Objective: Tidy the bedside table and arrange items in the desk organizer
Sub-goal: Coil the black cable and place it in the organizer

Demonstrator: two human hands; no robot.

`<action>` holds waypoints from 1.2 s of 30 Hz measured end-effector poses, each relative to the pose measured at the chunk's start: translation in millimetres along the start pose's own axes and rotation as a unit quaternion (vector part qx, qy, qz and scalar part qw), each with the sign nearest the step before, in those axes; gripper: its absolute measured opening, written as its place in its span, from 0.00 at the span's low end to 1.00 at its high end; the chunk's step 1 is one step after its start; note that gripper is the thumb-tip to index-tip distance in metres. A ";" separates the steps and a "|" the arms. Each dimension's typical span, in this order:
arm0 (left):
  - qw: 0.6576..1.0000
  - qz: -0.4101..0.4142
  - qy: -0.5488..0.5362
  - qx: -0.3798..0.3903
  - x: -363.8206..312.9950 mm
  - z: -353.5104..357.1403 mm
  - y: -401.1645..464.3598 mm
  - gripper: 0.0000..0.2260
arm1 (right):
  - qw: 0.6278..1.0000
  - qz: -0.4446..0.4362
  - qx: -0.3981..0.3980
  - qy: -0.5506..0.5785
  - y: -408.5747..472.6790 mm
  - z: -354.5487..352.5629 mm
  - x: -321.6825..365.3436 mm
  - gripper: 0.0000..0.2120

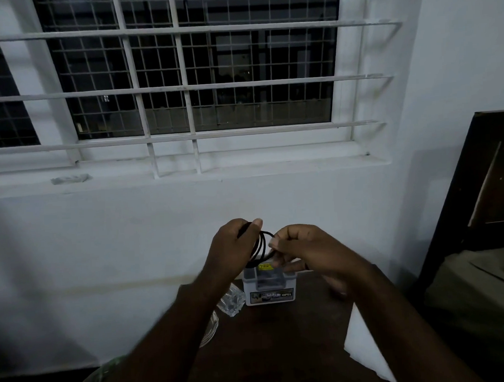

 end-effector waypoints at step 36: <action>0.929 -0.159 -0.335 0.002 9.1 10.4 -18.9 0.15 | 0.951 -0.221 -0.206 -0.057 2.9 -16.2 -12.8 0.10</action>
Point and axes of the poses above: each hand's wrist, its own y-axis towards the middle knuckle, its own z-axis out of the palm, x = y × z, the point moved 8 cm from there along y, towards the middle knuckle, and after that the axes turned 6 degrees about y, right-handed, at the moved point
